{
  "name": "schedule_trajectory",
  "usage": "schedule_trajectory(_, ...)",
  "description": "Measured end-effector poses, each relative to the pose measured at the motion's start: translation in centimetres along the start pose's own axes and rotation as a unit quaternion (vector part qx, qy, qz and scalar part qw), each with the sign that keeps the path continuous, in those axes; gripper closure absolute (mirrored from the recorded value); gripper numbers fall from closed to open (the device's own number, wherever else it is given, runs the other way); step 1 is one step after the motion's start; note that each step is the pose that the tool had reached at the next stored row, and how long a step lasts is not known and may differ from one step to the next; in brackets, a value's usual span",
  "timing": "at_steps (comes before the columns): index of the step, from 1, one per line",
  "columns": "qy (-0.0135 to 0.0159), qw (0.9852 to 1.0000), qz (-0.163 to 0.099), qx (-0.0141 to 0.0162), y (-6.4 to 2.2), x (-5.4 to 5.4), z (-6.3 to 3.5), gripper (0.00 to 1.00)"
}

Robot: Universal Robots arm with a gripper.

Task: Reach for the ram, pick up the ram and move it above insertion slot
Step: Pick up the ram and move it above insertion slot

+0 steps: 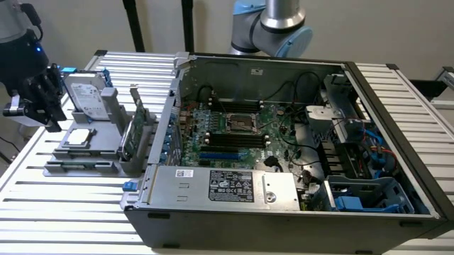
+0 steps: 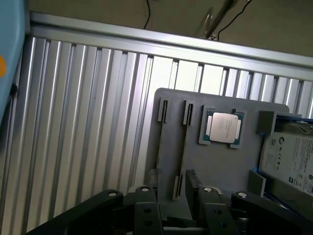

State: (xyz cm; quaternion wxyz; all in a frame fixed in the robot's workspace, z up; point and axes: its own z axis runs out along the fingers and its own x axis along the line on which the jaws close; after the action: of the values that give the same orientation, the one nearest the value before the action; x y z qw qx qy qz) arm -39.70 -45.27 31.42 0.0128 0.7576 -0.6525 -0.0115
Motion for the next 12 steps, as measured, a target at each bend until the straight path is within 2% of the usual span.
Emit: schedule_trajectory(12, -0.0001, 1.0000, 0.003, 0.0000, 0.02, 0.0, 2.18, 0.64)
